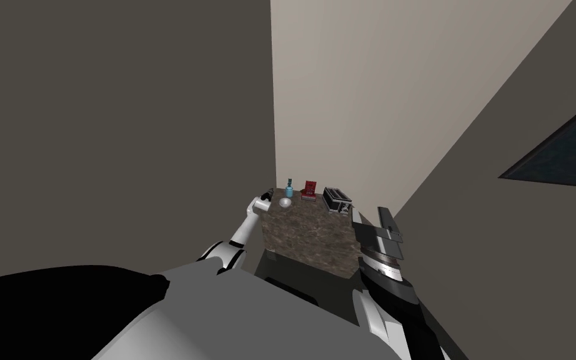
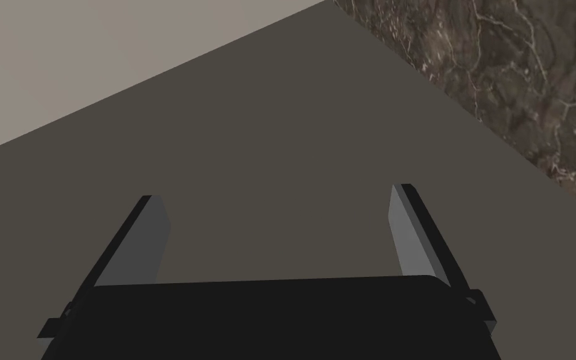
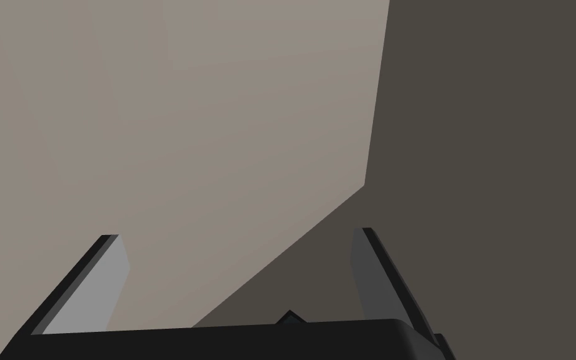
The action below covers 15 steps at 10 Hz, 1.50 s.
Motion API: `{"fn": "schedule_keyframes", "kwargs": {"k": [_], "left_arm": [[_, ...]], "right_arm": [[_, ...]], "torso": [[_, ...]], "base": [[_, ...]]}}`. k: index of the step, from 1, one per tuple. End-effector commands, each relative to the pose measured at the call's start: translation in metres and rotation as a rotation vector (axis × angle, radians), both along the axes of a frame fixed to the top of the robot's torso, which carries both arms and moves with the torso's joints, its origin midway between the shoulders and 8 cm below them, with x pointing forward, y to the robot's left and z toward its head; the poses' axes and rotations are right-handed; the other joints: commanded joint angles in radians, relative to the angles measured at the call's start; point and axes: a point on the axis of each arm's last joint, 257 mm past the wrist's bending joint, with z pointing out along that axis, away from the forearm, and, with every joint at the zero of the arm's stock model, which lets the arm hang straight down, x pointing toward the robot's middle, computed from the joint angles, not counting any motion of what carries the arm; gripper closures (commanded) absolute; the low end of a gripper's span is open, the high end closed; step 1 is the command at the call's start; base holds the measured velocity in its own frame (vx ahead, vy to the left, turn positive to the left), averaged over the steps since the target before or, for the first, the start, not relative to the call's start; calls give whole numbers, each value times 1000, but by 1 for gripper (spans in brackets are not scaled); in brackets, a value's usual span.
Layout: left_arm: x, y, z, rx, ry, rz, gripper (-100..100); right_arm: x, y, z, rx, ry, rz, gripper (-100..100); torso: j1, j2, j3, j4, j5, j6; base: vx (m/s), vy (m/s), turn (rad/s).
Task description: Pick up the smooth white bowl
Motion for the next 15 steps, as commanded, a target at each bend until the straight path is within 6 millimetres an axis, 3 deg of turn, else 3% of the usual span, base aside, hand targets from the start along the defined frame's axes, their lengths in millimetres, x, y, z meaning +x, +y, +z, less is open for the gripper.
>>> {"fn": "schedule_keyframes", "kwargs": {"k": [1, 7, 8, 10, 11, 13, 14, 15], "left_arm": [[5, -2, -10, -5, 40, 3, -100], [22, -15, -26, -25, 148, 0, -100], [28, -24, -20, -33, 166, -9, -100], [28, -23, -34, -34, 202, -6, -100], [36, -36, -28, -43, 224, -20, -100], [33, -34, -42, -43, 255, -15, -100], [39, -47, -39, -52, 284, -31, -100], [37, -46, -50, -52, 307, -27, -100]], "right_arm": [[0, 0, 0, 0, 0, 0, 0], [0, 0, 0, 0, 0, 0, 0], [0, 0, 0, 0, 0, 0, 0], [0, 0, 0, 0, 0, 0, 0], [0, 0, 0, 0, 0, 0, 0], [0, 0, 0, 0, 0, 0, 0], [0, 0, 0, 0, 0, 0, 0], [0, 0, 0, 0, 0, 0, 0]], "torso": [[0, 0, 0, 0, 0, 0], [0, -1, 0, 0, 0, 0], [-1, -1, -1, 0, 0, 0], [0, -1, 0, 0, 0, 0], [-1, -1, -1, 0, 0, 0], [0, -1, -1, 0, 0, 0], [-1, -1, -1, 0, 0, 0], [-1, -1, -1, 0, 0, 0]], "base": [[-19, 35, 17], [-10, 30, 16], [-8, 27, 35], [-6, 25, 5], [-8, 32, 30], [-2, 27, 5], [1, 28, 30], [3, 26, 8]]}}
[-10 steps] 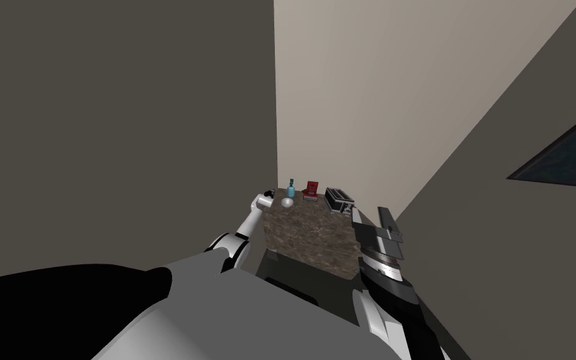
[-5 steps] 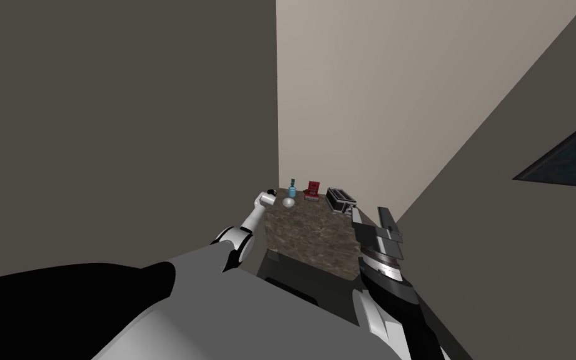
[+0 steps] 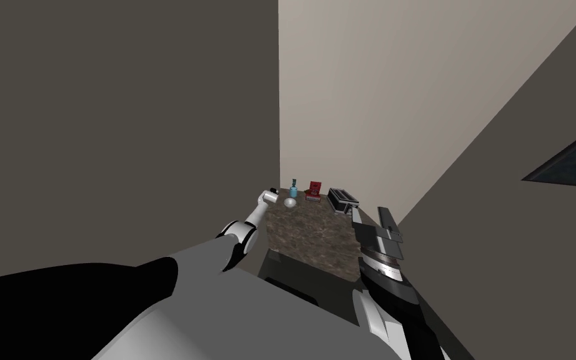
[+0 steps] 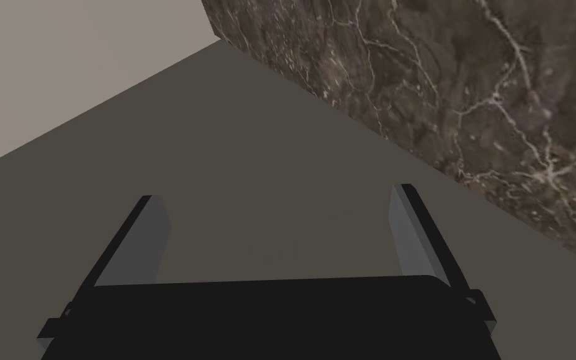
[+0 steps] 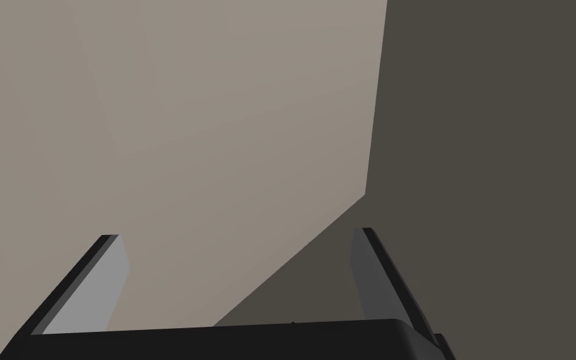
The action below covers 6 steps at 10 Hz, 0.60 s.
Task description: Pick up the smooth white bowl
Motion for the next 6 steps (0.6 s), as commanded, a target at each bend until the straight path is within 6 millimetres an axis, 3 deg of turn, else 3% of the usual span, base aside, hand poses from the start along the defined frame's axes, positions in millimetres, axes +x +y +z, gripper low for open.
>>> {"fn": "schedule_keyframes", "kwargs": {"k": [1, 3, 4, 5, 6], "left_arm": [[3, -15, 0, -11, 38, -18, -100], [1, -14, -13, -10, 69, -15, -100], [5, -31, -5, -21, 85, -37, -100], [1, -29, -20, -19, 118, -32, -100], [3, -47, -17, -29, 144, -55, -100]], "right_arm": [[0, 0, 0, 0, 0, 0, 0], [0, 0, 0, 0, 0, 0, 0], [0, 0, 0, 0, 0, 0, 0], [0, 0, 0, 0, 0, 0, 0], [0, 0, 0, 0, 0, 0, 0]], "torso": [[0, 0, 0, 0, 0, 0], [0, 0, 0, 0, 0, 0], [0, 0, 0, 0, 0, 0], [0, 0, 0, 0, 0, 0], [0, 0, 0, 0, 0, 0]], "base": [[-1, 38, 28], [5, 25, 2], [6, 28, 27], [9, 28, 8], [14, 38, 24]]}}
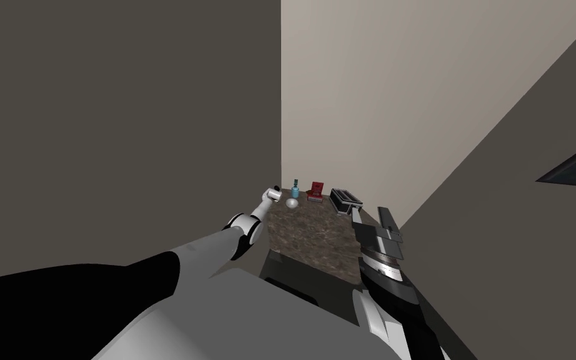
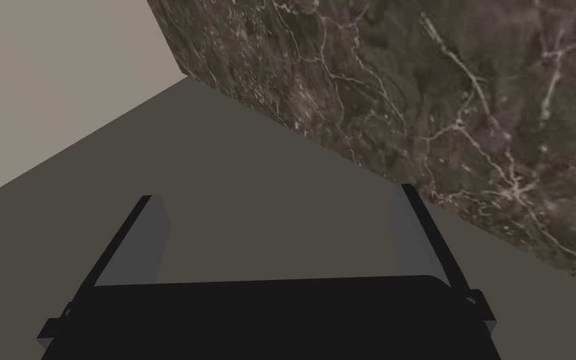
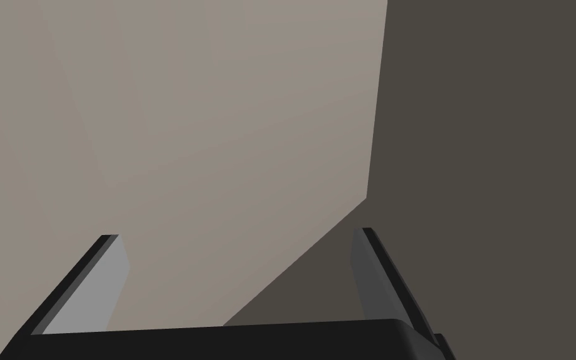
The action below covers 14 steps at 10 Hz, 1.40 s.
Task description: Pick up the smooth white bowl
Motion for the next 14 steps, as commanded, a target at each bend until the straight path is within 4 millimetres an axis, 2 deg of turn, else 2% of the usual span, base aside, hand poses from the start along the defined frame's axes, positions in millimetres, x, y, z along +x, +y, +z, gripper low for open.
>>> {"fn": "schedule_keyframes", "kwargs": {"k": [1, 2, 3, 6, 7, 8, 10, 11, 13, 14], "left_arm": [[-6, -9, -12, -2, 42, -8, -100], [-7, -28, -14, -11, 75, -32, -100], [-9, -27, -20, -11, 88, -31, -100], [-24, -87, -39, -34, 204, -112, -100], [-27, -86, -43, -33, 214, -110, -100], [-35, -107, -52, -40, 252, -140, -100], [-41, -105, -62, -37, 276, -137, -100], [-35, -107, -52, -40, 252, -140, -100], [-55, -149, -69, -54, 317, -198, -100], [-54, -149, -68, -54, 314, -198, -100]], "right_arm": [[0, 0, 0, 0, 0, 0, 0], [0, 0, 0, 0, 0, 0, 0], [0, 0, 0, 0, 0, 0, 0], [0, 0, 0, 0, 0, 0, 0], [0, 0, 0, 0, 0, 0, 0], [0, 0, 0, 0, 0, 0, 0], [0, 0, 0, 0, 0, 0, 0], [0, 0, 0, 0, 0, 0, 0], [0, 0, 0, 0, 0, 0, 0], [0, 0, 0, 0, 0, 0, 0]], "torso": [[0, 0, 0, 0, 0, 0], [0, 0, 0, 0, 0, 0], [0, 0, 0, 0, 0, 0], [0, -1, -1, 0, 0, 0], [1, -2, -1, -1, 0, 0], [0, -2, -1, -1, 0, 0], [-1, -1, -1, -1, 0, 0], [-2, 0, 0, 0, 0, 0], [-2, 0, 0, 0, 0, 0], [-2, -1, -1, 0, 0, 0]], "base": [[16, 35, 6], [24, 38, 20], [18, 27, 7], [35, 48, 21], [42, 43, 5], [42, 27, 11], [24, 8, 1], [0, 0, 0], [37, 13, 4], [50, 19, -2]]}}
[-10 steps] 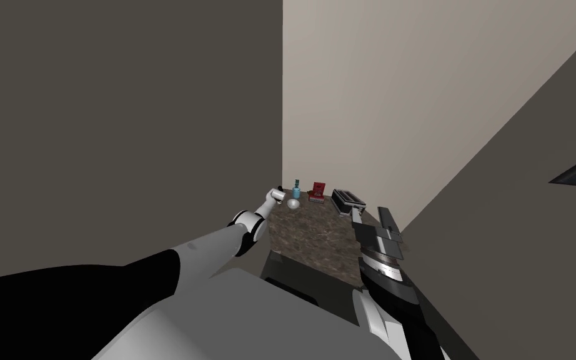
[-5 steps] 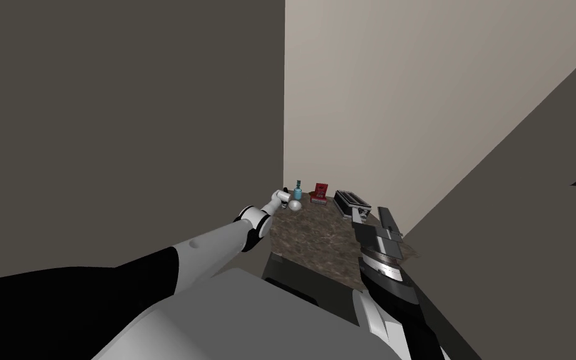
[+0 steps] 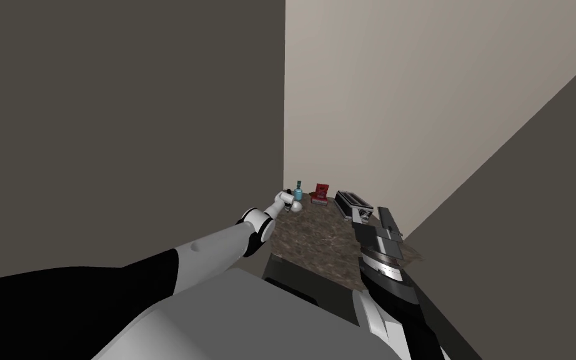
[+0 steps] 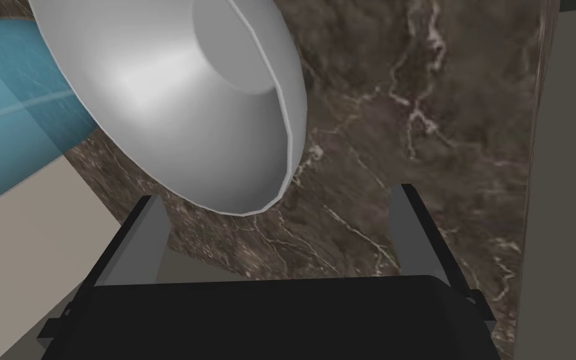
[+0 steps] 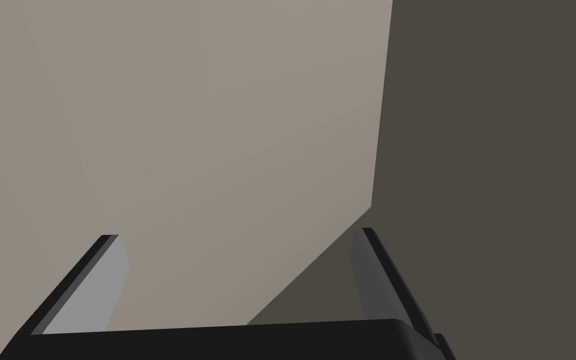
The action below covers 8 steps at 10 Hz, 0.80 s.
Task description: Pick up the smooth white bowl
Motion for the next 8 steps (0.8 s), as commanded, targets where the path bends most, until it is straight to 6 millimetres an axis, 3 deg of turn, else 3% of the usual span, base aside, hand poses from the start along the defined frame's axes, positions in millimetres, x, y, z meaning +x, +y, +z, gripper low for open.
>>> {"fn": "schedule_keyframes", "kwargs": {"k": [1, 2, 3, 4, 6, 8], "left_arm": [[-12, -20, -10, -9, 31, -27, -100], [-6, -12, -6, -6, 15, -16, -100], [-7, -14, -7, -6, 18, -18, 0], [-4, 4, -10, -7, 18, 6, -100], [1, 39, -15, -9, 19, 53, -100], [1, 39, -15, -9, 19, 53, -100]], "right_arm": [[0, 0, 0, 0, 0, 0, 0], [0, 0, 0, 0, 0, 0, 0], [0, 0, 0, 0, 0, 0, 0], [0, 0, 0, 0, 0, 0, 0], [0, 0, 0, 0, 0, 0, 0], [0, 0, 0, 0, 0, 0, 0]], "torso": [[0, 0, 0, 0, 0, 0], [0, 0, 0, 0, 0, 0], [0, 1, 1, 0, 0, 0], [-1, 2, 1, 0, 0, 0], [-2, 5, 3, 1, 0, 0], [-1, 6, 3, 1, 0, 0]], "base": [[47, 17, 0], [21, 5, -3], [0, 0, 0], [-12, -8, -218], [-41, -19, -253], [-21, -10, -11]]}}
